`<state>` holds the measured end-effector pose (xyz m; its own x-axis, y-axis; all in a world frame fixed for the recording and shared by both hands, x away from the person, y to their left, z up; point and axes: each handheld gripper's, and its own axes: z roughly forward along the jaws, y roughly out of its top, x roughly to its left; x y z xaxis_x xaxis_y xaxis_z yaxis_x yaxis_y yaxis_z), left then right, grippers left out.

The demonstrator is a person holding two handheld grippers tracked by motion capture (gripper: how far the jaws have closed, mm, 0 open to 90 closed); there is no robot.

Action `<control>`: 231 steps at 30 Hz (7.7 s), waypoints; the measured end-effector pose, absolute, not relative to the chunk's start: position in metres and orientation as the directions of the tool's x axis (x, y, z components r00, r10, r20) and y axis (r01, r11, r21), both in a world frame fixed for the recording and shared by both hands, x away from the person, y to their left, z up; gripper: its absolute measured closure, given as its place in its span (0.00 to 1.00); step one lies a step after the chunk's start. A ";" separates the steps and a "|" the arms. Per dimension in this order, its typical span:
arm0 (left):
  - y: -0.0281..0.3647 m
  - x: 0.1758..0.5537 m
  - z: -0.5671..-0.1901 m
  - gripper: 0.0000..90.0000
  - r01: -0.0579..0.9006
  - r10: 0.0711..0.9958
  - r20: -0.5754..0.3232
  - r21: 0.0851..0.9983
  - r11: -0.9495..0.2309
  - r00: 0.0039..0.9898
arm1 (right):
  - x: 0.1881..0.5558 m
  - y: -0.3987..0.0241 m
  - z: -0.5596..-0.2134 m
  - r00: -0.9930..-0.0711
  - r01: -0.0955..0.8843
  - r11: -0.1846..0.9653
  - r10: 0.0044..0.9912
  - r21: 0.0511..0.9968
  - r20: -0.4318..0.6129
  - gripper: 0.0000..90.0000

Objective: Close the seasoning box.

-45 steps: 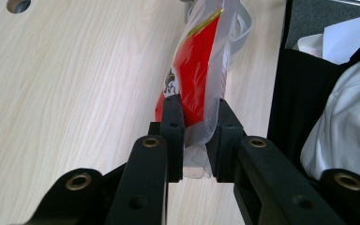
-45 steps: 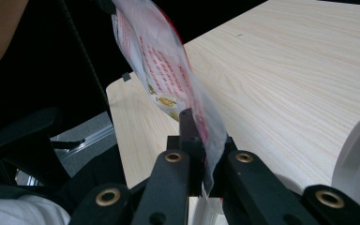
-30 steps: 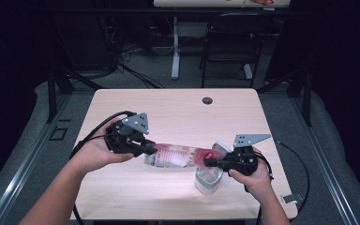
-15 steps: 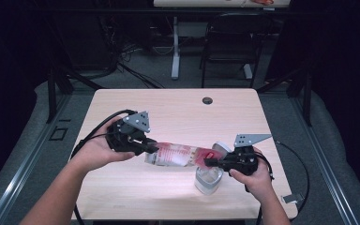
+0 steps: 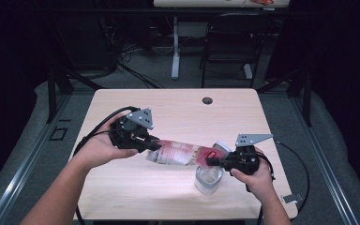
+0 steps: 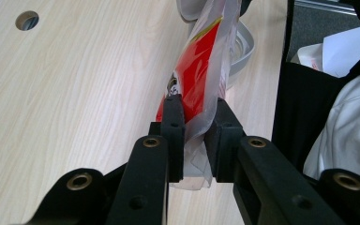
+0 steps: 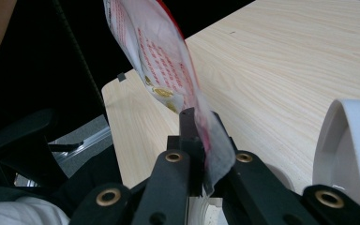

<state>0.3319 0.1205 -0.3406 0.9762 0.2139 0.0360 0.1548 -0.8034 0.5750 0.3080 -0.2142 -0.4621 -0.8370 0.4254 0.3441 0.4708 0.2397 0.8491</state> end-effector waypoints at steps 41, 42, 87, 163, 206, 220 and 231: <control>0.112 0.332 -0.334 0.90 0.125 0.184 0.044 0.576 -0.807 0.982 | 0.306 -0.218 -0.463 -0.832 0.449 0.273 0.474 0.851 0.287 0.95; 0.112 0.332 -0.334 0.90 0.126 0.184 0.043 0.577 -0.807 0.982 | 0.306 -0.218 -0.463 -0.833 0.448 0.273 0.474 0.851 0.286 0.95; 0.107 0.331 -0.329 0.91 0.109 0.174 0.057 0.581 -0.807 0.983 | 0.306 -0.217 -0.465 -0.830 0.456 0.278 0.476 0.846 0.291 0.97; 0.095 0.332 -0.320 0.90 0.091 0.158 0.059 0.604 -0.792 0.986 | 0.307 -0.222 -0.467 -0.829 0.478 0.286 0.458 0.830 0.320 0.98; 0.089 0.332 -0.317 0.90 0.067 0.136 0.068 0.610 -0.790 0.988 | 0.305 -0.223 -0.469 -0.822 0.485 0.277 0.467 0.829 0.325 0.98; 0.086 0.332 -0.316 0.90 0.061 0.130 0.069 0.612 -0.789 0.989 | 0.304 -0.224 -0.470 -0.822 0.484 0.283 0.472 0.828 0.320 0.98; 0.085 0.332 -0.315 0.90 0.057 0.125 0.069 0.613 -0.788 0.990 | 0.304 -0.225 -0.470 -0.822 0.486 0.283 0.470 0.827 0.322 0.98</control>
